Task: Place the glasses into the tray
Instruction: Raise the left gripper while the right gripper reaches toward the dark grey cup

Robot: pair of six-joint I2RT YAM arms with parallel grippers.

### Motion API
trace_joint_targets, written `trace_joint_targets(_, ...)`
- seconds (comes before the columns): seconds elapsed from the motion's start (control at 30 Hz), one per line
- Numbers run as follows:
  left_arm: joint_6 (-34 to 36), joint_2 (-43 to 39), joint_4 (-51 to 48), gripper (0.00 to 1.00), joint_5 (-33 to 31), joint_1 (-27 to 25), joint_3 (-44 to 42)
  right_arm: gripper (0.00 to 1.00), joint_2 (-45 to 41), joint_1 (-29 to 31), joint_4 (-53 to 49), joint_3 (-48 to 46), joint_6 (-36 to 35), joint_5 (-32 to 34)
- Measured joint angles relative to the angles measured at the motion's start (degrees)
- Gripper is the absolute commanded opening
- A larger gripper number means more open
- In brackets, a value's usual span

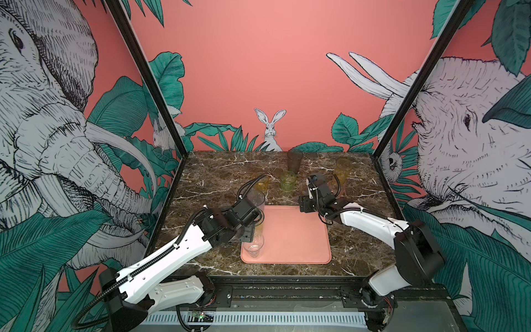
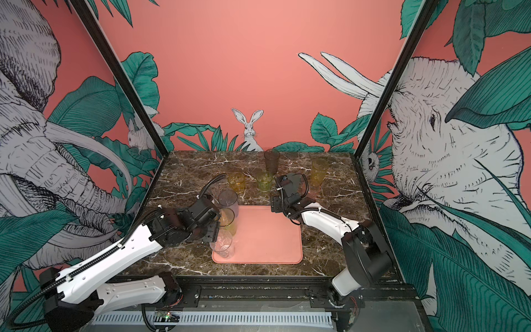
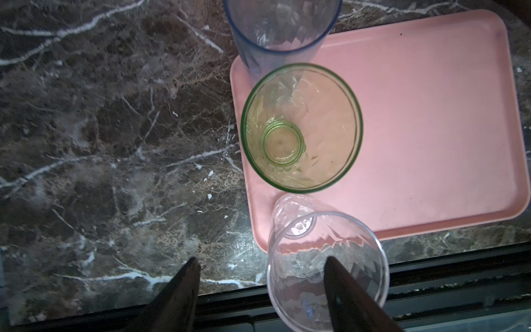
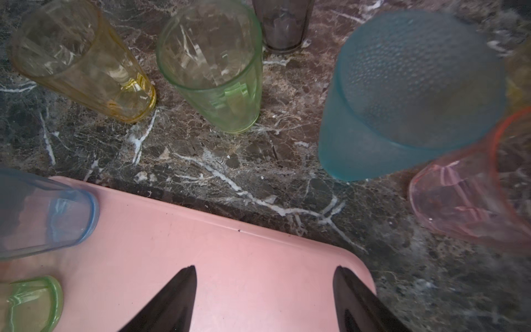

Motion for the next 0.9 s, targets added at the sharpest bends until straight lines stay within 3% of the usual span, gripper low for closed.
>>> trace_joint_targets(0.37, 7.1, -0.4, -0.4, 0.85, -5.9, 2.3, 6.9, 0.77, -8.3, 0.0, -13.9, 12.4, 0.8, 1.9)
trace_joint_targets(0.7, 11.2, -6.6, 1.9, 0.99, -14.5, 2.3, 4.8, 0.78, -6.4, 0.0, -23.4, 25.7, 1.5, 1.5)
trace_joint_targets(0.9, 13.9, -11.9, 3.8, 0.99, -21.1, 2.6, 0.5, 0.81, -1.8, -0.1, -26.8, 33.6, -0.7, 2.9)
